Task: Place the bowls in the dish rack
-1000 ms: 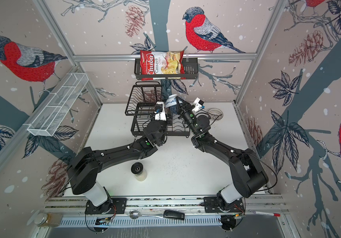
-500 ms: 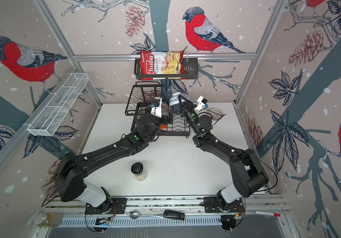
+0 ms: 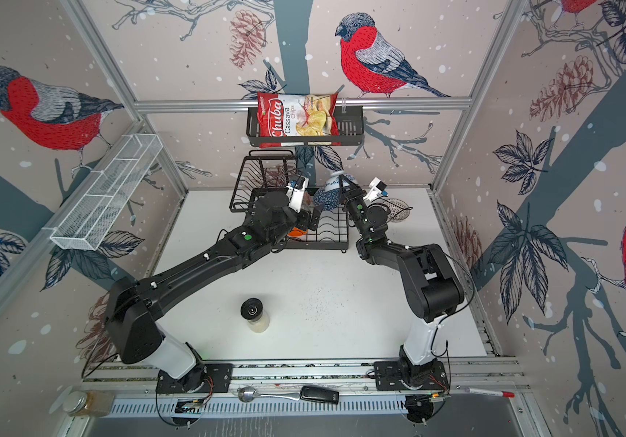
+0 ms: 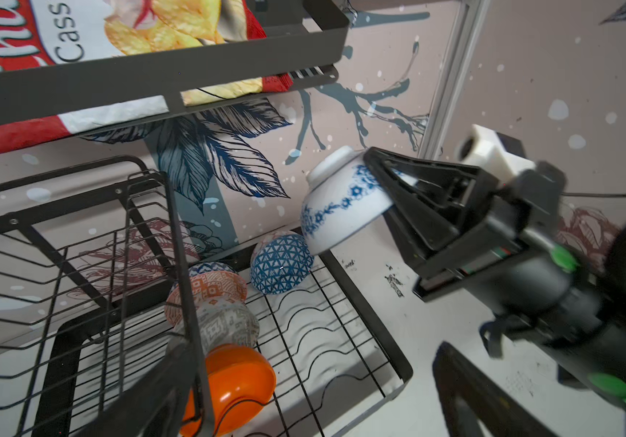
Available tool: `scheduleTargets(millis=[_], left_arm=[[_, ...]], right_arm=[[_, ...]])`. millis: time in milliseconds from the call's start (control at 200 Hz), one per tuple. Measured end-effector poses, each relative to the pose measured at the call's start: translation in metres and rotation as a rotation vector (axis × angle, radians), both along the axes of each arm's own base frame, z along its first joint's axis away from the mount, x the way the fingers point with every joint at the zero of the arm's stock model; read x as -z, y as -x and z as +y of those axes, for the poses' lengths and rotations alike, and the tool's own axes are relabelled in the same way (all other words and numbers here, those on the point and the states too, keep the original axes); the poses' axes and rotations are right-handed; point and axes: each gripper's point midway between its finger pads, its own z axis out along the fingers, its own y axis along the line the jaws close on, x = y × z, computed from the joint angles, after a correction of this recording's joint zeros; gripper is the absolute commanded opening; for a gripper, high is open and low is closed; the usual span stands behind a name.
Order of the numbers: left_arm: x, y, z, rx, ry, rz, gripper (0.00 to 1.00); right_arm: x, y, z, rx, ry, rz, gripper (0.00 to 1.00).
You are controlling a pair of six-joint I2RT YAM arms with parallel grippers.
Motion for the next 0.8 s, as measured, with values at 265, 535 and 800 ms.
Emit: scheduleTargets(millis=[265, 535, 800], left_arm=[[0.017, -0.015, 0.015, 0.036, -0.025, 0.049, 0.98], [0.031, -0.023, 0.015, 0.086, 0.052, 0.135, 0.98], [0.035, -0.022, 0.011, 0.103, 0.065, 0.164, 0.98]], right_arm=[[0.041, -0.017, 0.011, -0.055, -0.051, 0.048, 0.0], [0.061, -0.011, 0.024, -0.076, -0.013, 0.101, 0.0], [0.092, -0.018, 0.031, -0.081, 0.014, 0.182, 0.0]])
